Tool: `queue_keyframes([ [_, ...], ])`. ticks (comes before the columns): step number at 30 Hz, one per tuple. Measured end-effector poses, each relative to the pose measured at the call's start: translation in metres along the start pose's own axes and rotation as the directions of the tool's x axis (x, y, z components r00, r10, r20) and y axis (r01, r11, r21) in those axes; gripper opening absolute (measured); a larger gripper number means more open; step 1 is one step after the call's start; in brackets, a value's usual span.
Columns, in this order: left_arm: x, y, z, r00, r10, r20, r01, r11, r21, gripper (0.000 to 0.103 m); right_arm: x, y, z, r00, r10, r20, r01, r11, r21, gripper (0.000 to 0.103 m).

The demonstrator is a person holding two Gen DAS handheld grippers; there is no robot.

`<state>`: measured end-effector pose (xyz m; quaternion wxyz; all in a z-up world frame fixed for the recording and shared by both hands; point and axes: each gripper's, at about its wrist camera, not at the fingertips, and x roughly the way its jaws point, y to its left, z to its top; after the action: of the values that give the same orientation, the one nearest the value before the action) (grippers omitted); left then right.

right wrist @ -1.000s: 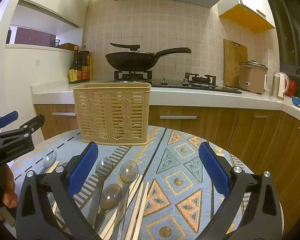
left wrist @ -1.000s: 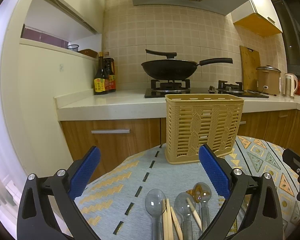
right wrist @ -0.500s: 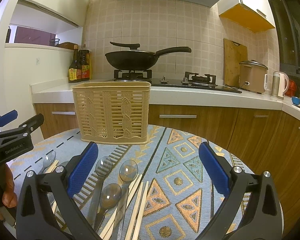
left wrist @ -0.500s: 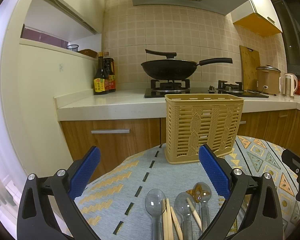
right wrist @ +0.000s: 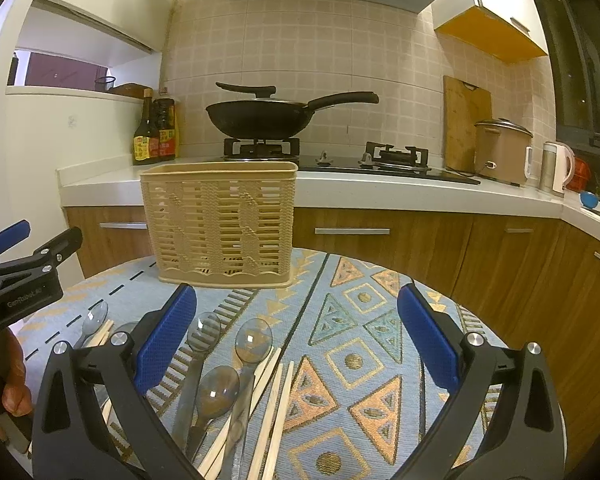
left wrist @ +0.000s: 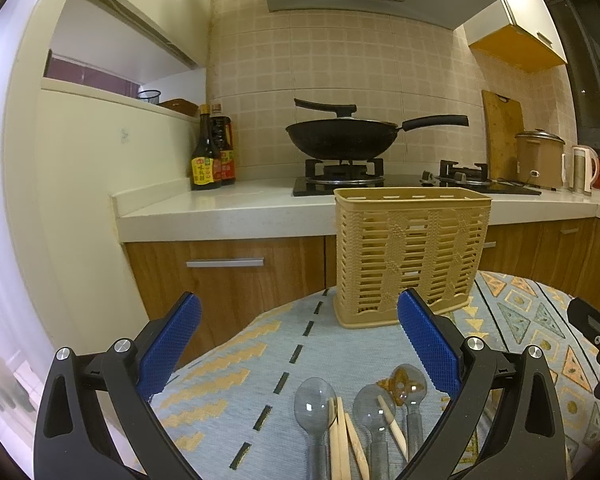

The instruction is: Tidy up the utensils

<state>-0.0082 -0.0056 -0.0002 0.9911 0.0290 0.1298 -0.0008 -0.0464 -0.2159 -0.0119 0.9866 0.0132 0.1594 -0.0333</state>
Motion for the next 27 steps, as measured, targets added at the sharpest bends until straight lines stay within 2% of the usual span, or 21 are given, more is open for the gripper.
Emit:
queue_keyframes([
  [3, 0.002, 0.002, 0.002, 1.000, -0.010, -0.006, 0.010, 1.000, -0.011, 0.095, -0.001, -0.004, 0.000, 0.997, -0.075, 0.002, 0.075, 0.997, 0.022, 0.096],
  [6, 0.010, 0.014, 0.008, 0.995, -0.064, -0.073, 0.060, 0.996, -0.068, 0.095, 0.004, -0.013, 0.012, 0.998, -0.044, -0.045, 0.046, 0.999, 0.025, 0.096],
  [9, 0.013, 0.035, 0.017, 0.978, -0.150, -0.144, 0.129, 0.981, -0.144, 0.095, 0.006, -0.025, 0.027, 0.993, -0.076, -0.087, 0.078, 0.997, 0.021, 0.096],
  [10, 0.016, 0.041, 0.021, 0.969, -0.168, -0.184, 0.140, 0.978, -0.157, 0.091, 0.009, -0.029, 0.033, 0.989, -0.079, -0.122, 0.082, 0.996, 0.019, 0.096],
  [11, 0.021, 0.046, 0.024, 0.952, -0.195, -0.234, 0.159, 0.973, -0.165, 0.083, 0.016, -0.033, 0.038, 0.982, -0.062, -0.176, 0.068, 0.997, 0.024, 0.096],
  [12, 0.026, 0.052, 0.025, 0.926, -0.234, -0.296, 0.189, 0.966, -0.174, 0.080, 0.022, -0.036, 0.041, 0.974, -0.034, -0.226, 0.042, 0.999, 0.034, 0.096],
  [13, 0.030, 0.056, 0.026, 0.899, -0.262, -0.350, 0.210, 0.961, -0.181, 0.074, 0.031, -0.039, 0.044, 0.956, 0.013, -0.293, 0.002, 0.999, 0.049, 0.096],
  [14, 0.033, 0.058, 0.025, 0.881, -0.271, -0.387, 0.216, 0.959, -0.182, 0.069, 0.038, -0.040, 0.046, 0.935, 0.054, -0.351, -0.032, 0.997, 0.068, 0.095],
  [16, 0.042, 0.060, 0.020, 0.834, -0.281, -0.475, 0.224, 0.959, -0.175, 0.066, 0.048, -0.040, 0.046, 0.901, 0.117, -0.419, -0.084, 0.992, 0.095, 0.083],
  [17, 0.046, 0.061, 0.016, 0.807, -0.297, -0.511, 0.239, 0.955, -0.179, 0.057, 0.050, -0.037, 0.045, 0.887, 0.137, -0.441, -0.105, 0.990, 0.097, 0.081],
  [18, 0.050, 0.061, 0.010, 0.768, -0.334, -0.546, 0.269, 0.942, -0.198, 0.051, 0.055, -0.033, 0.045, 0.866, 0.159, -0.473, -0.129, 0.987, 0.096, 0.076],
  [20, 0.057, 0.061, -0.001, 0.715, -0.368, -0.595, 0.288, 0.930, -0.228, 0.047, 0.063, -0.025, 0.042, 0.821, 0.192, -0.537, -0.161, 0.981, 0.106, 0.067],
  [21, 0.064, 0.062, -0.009, 0.683, -0.372, -0.629, 0.286, 0.928, -0.239, 0.044, 0.066, -0.023, 0.039, 0.801, 0.214, -0.559, -0.176, 0.977, 0.121, 0.063],
  [22, 0.066, 0.062, -0.014, 0.670, -0.370, -0.644, 0.282, 0.929, -0.240, 0.035, 0.070, -0.021, 0.036, 0.770, 0.244, -0.589, -0.194, 0.970, 0.149, 0.059],
  [23, 0.071, 0.062, -0.021, 0.643, -0.374, -0.669, 0.282, 0.927, -0.247, 0.033, 0.073, -0.019, 0.034, 0.747, 0.262, -0.611, -0.200, 0.965, 0.169, 0.057],
  [25, 0.077, 0.060, -0.032, 0.600, -0.403, -0.691, 0.303, 0.914, -0.270, 0.033, 0.079, -0.016, 0.033, 0.716, 0.278, -0.640, -0.202, 0.960, 0.192, 0.049],
  [27, 0.080, 0.056, -0.038, 0.566, -0.425, -0.706, 0.315, 0.904, -0.290, 0.033, 0.085, -0.010, 0.032, 0.683, 0.309, -0.662, -0.219, 0.951, 0.218, 0.045],
])
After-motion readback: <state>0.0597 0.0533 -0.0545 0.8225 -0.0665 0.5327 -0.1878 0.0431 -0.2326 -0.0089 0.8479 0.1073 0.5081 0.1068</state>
